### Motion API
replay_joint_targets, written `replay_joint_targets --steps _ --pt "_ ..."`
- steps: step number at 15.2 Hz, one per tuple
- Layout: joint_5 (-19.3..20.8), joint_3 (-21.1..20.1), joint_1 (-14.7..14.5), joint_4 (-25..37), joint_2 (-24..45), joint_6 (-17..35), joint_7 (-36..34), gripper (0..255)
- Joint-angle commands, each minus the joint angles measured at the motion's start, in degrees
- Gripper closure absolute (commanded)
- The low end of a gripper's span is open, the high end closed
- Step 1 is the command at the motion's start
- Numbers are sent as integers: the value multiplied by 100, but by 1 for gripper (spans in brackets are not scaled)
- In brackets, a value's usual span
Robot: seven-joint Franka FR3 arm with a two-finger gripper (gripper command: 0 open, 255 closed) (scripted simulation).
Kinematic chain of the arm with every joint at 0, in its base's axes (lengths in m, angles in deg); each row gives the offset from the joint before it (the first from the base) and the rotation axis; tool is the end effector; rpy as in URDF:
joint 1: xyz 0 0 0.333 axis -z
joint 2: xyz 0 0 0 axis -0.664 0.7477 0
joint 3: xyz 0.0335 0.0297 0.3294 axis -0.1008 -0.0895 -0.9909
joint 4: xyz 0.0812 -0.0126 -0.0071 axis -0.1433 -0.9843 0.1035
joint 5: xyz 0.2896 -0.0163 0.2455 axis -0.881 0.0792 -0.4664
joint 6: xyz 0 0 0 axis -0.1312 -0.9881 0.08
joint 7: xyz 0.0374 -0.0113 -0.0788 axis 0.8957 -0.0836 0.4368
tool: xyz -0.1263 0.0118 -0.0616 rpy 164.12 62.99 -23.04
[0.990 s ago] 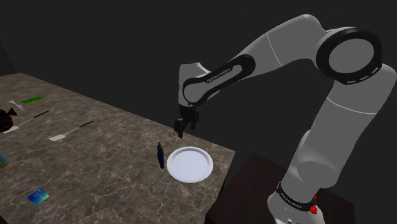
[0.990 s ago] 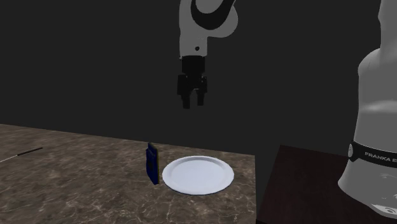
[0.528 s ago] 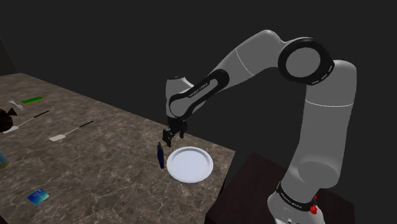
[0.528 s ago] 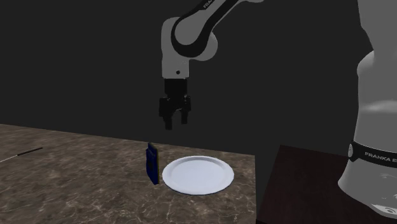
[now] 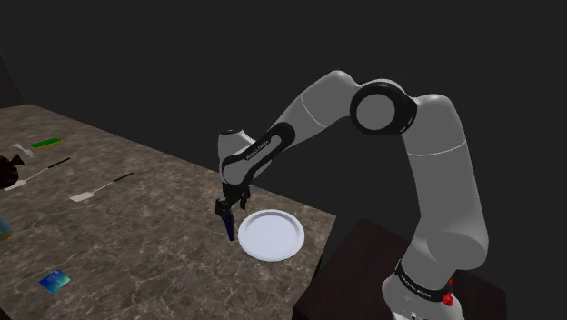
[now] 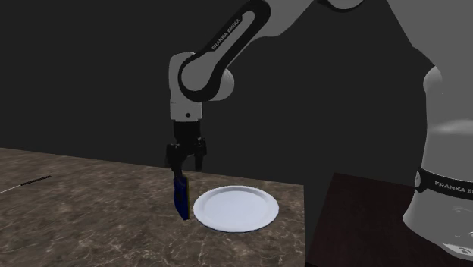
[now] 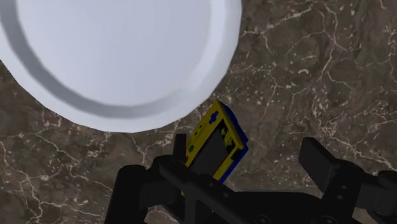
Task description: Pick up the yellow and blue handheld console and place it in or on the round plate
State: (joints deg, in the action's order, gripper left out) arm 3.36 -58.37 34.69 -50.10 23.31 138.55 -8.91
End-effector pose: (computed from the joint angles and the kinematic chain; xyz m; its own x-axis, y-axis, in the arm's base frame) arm 0.6148 0.1610 0.2135 0.9975 0.0638 -0.0315 0.0623 -0.9970 -0.0470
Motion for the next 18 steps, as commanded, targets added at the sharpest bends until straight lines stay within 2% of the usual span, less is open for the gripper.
replay_joint_targets --steps 1,7,15,16,18 --pt "28 13 -36 139 213 76 -22 0" --pt "75 51 -82 169 587 419 -52 0" --pt "75 51 -82 168 586 419 -52 0" --pt "75 51 -82 168 586 419 -52 255" --pt "75 51 -82 168 586 419 -52 255"
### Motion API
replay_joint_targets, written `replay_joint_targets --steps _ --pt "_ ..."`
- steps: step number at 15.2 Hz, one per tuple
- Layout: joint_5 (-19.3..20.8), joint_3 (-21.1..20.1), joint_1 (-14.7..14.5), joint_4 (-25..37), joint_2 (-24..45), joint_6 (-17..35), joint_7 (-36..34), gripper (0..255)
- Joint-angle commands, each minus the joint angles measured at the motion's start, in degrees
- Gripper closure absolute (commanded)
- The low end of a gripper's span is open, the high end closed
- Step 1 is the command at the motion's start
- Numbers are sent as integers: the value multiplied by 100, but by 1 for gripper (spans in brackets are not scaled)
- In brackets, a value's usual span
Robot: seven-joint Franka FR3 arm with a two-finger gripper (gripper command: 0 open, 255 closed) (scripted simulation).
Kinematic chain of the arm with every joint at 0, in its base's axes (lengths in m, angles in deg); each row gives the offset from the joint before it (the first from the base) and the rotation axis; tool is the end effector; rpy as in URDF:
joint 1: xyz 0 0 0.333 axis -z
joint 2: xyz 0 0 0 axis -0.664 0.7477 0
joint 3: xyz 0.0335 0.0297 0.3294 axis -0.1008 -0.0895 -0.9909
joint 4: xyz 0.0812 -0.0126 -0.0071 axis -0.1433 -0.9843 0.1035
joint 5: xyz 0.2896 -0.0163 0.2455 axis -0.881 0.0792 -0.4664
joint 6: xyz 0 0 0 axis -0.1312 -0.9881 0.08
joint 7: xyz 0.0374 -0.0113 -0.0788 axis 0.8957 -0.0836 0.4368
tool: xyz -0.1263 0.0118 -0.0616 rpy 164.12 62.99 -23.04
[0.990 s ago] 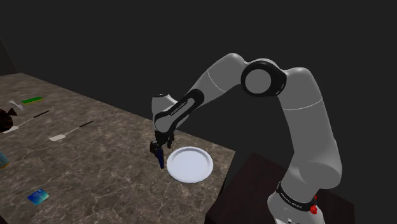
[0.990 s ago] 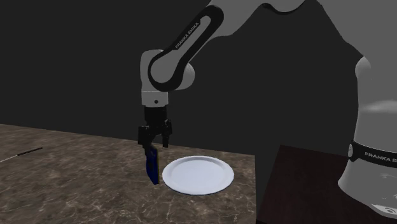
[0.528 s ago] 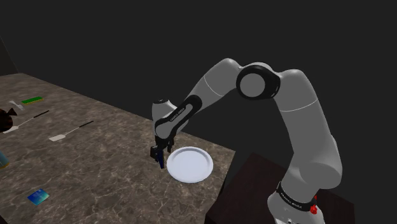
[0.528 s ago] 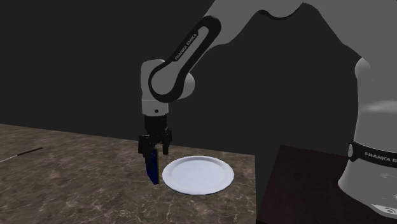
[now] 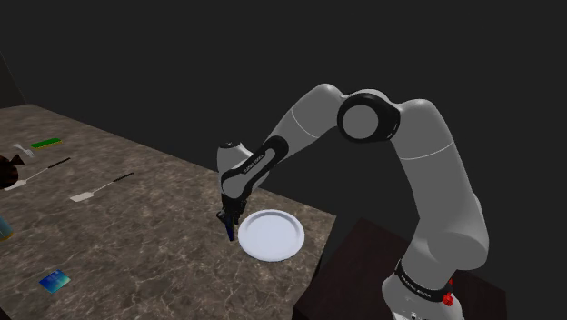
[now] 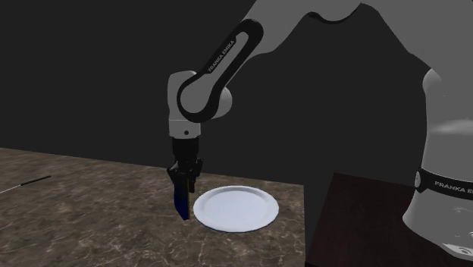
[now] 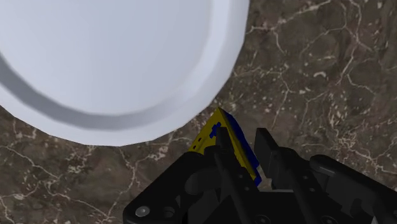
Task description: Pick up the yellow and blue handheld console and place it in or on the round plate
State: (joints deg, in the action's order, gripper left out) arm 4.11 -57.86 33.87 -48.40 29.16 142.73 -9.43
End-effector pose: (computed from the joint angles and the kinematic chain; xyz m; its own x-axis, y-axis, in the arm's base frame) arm 0.6204 0.1667 0.1660 0.9974 0.0655 -0.0309 0.0640 -0.9968 -0.0475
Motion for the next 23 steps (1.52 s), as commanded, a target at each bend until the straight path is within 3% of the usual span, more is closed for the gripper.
replay_joint_targets --steps 1,7,23 --pt "0 0 0 -1 2 0 0 255" --pt "0 0 0 -1 2 1 0 255" --pt "-116 -93 74 -24 -881 -856 34 255"
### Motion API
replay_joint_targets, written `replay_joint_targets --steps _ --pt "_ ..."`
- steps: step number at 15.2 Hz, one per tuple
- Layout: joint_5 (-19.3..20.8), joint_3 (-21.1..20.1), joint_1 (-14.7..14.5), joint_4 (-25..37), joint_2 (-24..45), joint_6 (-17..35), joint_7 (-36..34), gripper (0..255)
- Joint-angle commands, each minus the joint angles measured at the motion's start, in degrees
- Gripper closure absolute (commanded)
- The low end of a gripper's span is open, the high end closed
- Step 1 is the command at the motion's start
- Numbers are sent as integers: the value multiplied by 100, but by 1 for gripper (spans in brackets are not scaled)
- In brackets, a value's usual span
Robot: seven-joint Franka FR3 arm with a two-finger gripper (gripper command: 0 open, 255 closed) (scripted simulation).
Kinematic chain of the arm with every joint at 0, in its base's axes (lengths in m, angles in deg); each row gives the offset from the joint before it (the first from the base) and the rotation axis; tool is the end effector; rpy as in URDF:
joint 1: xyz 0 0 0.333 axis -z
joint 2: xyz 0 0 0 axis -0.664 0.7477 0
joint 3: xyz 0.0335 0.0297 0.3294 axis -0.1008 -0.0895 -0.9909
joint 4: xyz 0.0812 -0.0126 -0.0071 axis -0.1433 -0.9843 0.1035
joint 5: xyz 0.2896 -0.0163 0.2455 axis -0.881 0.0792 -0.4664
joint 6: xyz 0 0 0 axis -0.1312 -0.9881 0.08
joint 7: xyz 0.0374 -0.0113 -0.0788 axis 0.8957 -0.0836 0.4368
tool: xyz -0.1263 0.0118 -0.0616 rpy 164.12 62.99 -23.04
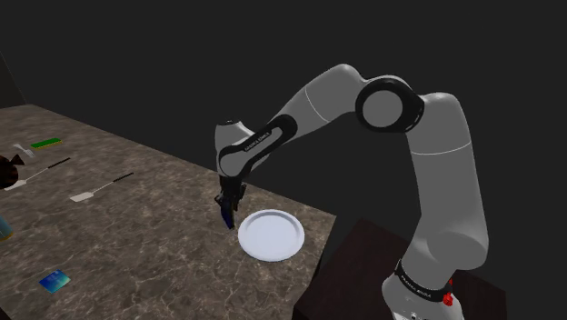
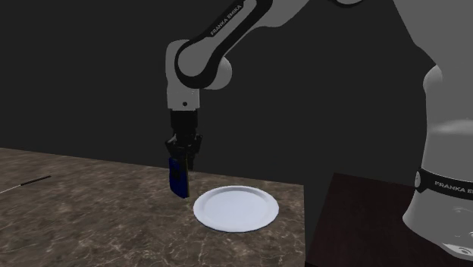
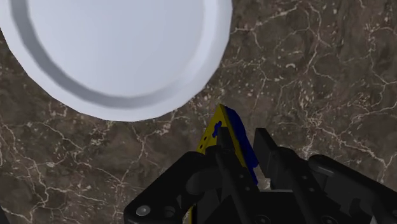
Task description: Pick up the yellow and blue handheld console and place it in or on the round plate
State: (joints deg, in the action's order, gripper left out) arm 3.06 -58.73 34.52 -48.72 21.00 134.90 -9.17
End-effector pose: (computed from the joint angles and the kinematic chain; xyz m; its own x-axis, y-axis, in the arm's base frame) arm 0.6171 0.1665 0.2435 0.9974 0.0655 -0.0312 0.0640 -0.9968 -0.0472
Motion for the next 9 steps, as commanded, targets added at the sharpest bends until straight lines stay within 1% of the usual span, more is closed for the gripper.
replay_joint_targets --steps 1,9 --pt "-14 -9 11 10 -91 -100 9 255" --pt "-314 15 518 -2017 -1645 363 675 255"
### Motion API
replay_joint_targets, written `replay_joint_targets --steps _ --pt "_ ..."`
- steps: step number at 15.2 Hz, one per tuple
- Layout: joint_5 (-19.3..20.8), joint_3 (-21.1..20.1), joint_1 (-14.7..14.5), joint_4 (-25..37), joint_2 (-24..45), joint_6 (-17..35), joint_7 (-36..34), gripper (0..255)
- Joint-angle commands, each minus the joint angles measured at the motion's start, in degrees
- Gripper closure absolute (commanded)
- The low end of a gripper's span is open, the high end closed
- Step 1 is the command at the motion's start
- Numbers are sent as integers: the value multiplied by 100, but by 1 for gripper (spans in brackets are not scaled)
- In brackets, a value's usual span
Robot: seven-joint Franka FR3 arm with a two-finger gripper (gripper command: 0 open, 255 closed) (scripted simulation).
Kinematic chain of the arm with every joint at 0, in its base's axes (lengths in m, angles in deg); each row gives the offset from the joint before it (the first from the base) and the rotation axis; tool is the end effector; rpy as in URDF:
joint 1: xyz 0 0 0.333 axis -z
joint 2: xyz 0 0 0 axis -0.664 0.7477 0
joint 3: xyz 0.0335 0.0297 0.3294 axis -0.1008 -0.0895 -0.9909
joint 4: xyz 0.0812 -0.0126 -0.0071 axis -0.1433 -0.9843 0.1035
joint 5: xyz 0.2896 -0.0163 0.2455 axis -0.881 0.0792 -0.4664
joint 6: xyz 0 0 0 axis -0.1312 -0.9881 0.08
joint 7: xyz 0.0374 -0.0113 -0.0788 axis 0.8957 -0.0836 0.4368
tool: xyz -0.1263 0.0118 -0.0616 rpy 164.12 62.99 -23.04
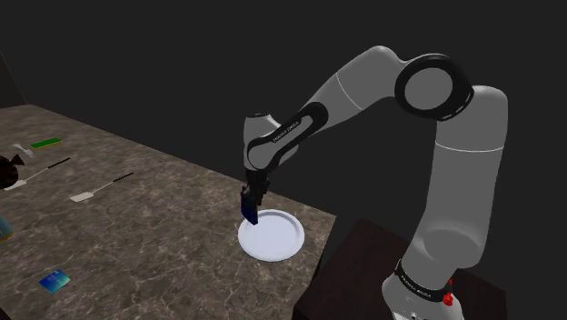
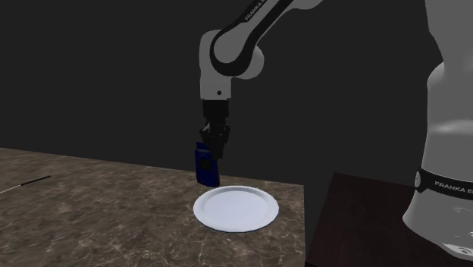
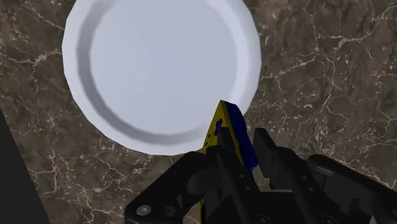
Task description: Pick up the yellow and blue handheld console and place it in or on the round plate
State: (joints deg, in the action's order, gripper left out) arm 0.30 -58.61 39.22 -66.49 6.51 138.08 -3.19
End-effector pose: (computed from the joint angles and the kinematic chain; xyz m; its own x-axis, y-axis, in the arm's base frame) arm 0.5461 0.1051 0.2736 0.9974 0.0651 -0.0316 0.0635 -0.9968 -0.0476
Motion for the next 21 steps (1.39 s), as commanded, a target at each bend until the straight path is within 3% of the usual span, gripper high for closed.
replay_joint_targets --steps 1,6,21 --pt "-81 19 107 -462 -385 76 177 255" --pt "-267 158 356 -1454 -1301 139 694 255" --pt "-160 183 329 -1596 -270 1308 658 255"
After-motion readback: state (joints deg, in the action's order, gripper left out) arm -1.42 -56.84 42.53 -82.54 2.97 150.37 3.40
